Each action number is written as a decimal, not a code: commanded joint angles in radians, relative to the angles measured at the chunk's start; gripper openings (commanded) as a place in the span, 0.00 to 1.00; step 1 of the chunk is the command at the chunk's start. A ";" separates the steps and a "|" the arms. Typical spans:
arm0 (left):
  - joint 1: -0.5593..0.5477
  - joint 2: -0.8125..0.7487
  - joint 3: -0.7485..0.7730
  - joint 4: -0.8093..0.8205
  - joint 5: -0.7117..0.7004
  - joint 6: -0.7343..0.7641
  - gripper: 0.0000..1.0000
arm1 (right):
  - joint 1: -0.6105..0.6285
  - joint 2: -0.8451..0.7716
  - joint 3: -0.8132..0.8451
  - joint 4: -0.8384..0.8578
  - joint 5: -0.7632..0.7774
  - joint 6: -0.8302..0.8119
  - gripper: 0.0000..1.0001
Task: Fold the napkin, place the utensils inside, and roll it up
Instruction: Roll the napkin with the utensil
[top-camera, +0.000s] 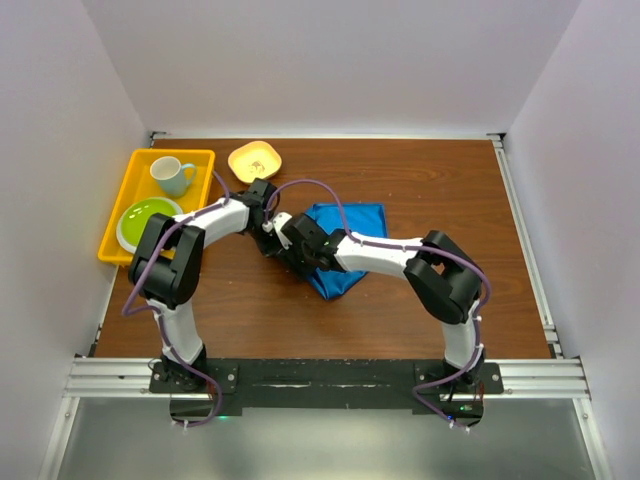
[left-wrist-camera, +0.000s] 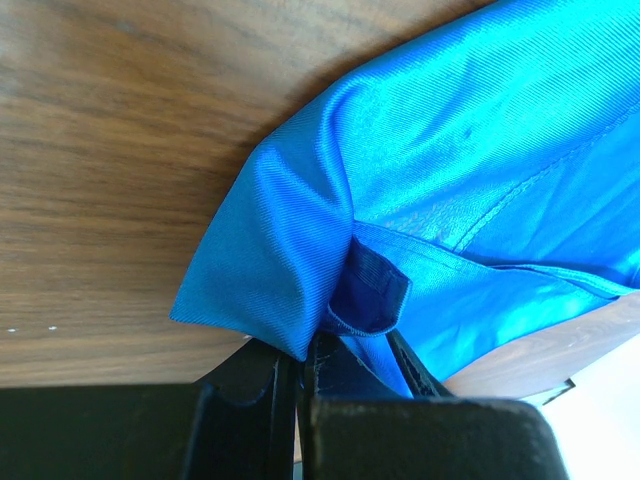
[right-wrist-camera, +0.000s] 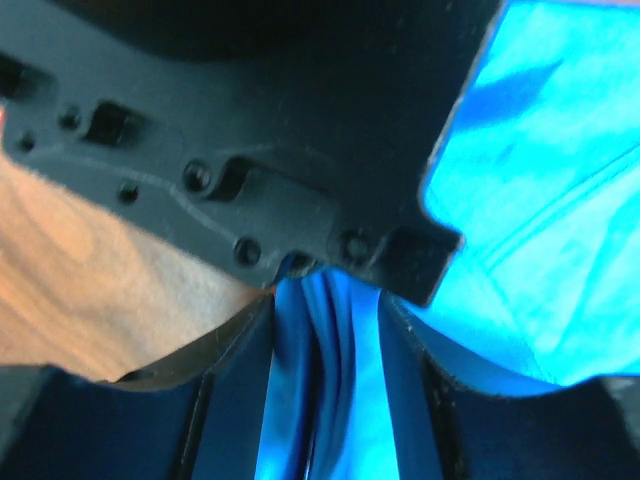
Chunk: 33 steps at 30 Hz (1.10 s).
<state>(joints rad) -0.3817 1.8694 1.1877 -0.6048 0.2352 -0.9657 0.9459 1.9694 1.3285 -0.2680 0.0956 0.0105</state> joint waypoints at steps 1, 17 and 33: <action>-0.014 0.002 0.004 -0.052 0.009 -0.005 0.00 | 0.042 0.005 -0.058 -0.008 0.019 -0.018 0.46; 0.050 -0.167 -0.137 0.134 0.046 0.070 0.31 | -0.022 -0.046 -0.187 0.097 -0.124 0.124 0.00; 0.096 -0.323 -0.247 0.309 0.128 0.205 0.44 | -0.320 0.097 -0.226 0.259 -0.896 0.345 0.00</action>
<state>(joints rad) -0.2832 1.5440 0.9794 -0.3901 0.2893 -0.8104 0.6777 1.9633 1.1175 0.0021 -0.5705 0.2691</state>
